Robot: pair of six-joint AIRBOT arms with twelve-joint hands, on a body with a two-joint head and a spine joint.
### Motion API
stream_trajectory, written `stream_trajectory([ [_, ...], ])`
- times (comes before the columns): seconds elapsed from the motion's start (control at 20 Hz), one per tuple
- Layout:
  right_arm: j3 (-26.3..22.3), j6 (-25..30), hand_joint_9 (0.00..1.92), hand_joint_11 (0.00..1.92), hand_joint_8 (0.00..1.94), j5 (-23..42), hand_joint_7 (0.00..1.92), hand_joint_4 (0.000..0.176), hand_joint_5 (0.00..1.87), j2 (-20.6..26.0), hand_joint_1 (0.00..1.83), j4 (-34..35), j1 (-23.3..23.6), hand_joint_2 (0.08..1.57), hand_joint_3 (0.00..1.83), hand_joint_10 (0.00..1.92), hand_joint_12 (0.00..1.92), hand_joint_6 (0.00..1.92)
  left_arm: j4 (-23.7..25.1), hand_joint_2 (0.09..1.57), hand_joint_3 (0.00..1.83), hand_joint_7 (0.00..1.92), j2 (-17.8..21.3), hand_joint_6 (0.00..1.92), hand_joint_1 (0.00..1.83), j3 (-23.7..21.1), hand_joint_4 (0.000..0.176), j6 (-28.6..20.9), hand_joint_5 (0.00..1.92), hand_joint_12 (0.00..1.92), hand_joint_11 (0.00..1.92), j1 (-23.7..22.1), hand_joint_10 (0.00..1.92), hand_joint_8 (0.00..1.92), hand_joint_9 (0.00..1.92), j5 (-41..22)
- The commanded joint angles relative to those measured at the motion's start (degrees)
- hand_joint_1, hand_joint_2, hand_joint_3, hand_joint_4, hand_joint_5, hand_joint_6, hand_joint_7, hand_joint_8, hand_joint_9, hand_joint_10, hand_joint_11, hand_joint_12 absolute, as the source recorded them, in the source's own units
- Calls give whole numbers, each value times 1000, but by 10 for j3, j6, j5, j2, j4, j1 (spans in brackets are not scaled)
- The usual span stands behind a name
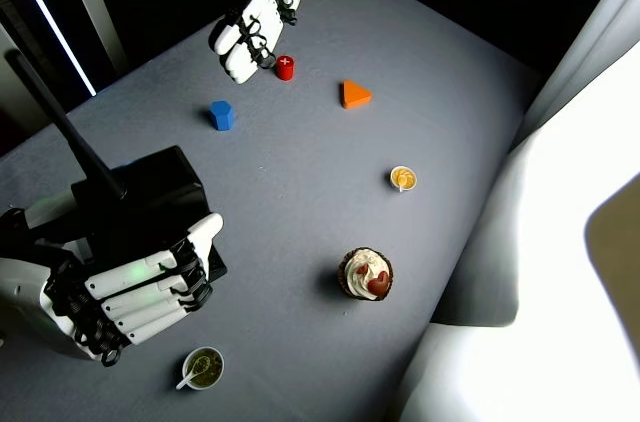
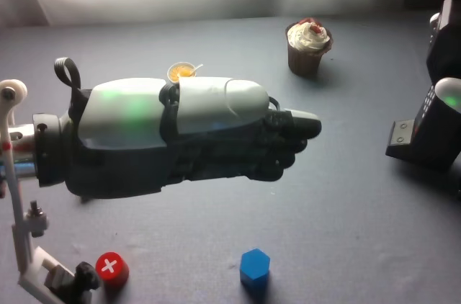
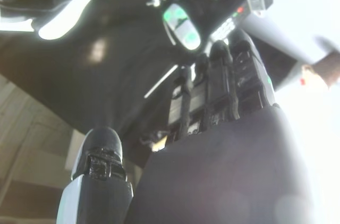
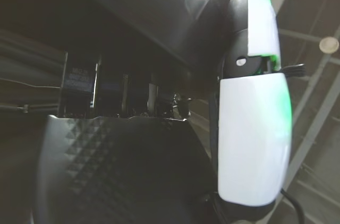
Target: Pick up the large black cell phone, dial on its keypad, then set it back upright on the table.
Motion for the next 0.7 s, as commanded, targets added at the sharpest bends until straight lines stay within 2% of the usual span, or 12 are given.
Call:
stream_trajectory([
  [0.0, 6, 10, 847, 933, 1269, 79, 776, 0, 1008, 3, 1365, 16, 0, 1150, 0, 1387, 1232, 772, -29, 1181, 0, 98, 0, 0, 0, -4, 51, -6, 121, 277, 0, -9, 1, 0, 104, -52],
  [0.05, 8, 10, 867, 942, 1224, 80, 799, 0, 1025, 1, 1368, 17, 0, 1141, 0, 1361, 1212, 751, -29, 1184, 1, 91, 0, 0, 0, -4, 49, -6, 120, 263, 0, -9, 0, 0, 94, -52],
  [0.1, 11, 10, 831, 961, 1333, 81, 730, 0, 1008, -1, 1361, 17, 0, 1161, 1, 1408, 1204, 753, -29, 1187, 1, 98, -1, 3, 0, -4, 44, -6, 130, 276, 0, -8, 3, 2, 104, -52],
  [0.25, 16, 10, 876, 953, 1242, 81, 808, 0, 1026, -5, 1370, 17, -2, 1136, 0, 1325, 1159, 752, -24, 1177, 0, 115, -3, 1, 0, -4, 53, -6, 130, 282, 0, -7, 7, 8, 115, -53],
  [0.3, 17, 10, 865, 946, 1266, 81, 796, 0, 1014, -6, 1369, 17, -3, 1141, 1, 1338, 1155, 767, -24, 1178, 0, 118, -4, 2, 0, -4, 54, -6, 133, 283, 0, -7, 7, 8, 117, -53],
  [0.45, 25, 10, 840, 935, 1295, 81, 761, 0, 993, -9, 1364, 17, -4, 1156, 0, 1392, 1186, 797, -20, 1182, 0, 97, -6, 2, 0, -4, 45, -6, 130, 271, 0, -7, 3, 3, 99, -54],
  [0.65, 40, 12, 840, 912, 1250, 81, 808, 0, 1001, -18, 1367, 17, -6, 1147, 0, 1380, 1223, 788, -17, 1184, 1, 92, -7, 1, 0, -4, 47, -7, 140, 219, 0, -5, 2, 3, 93, -54],
])
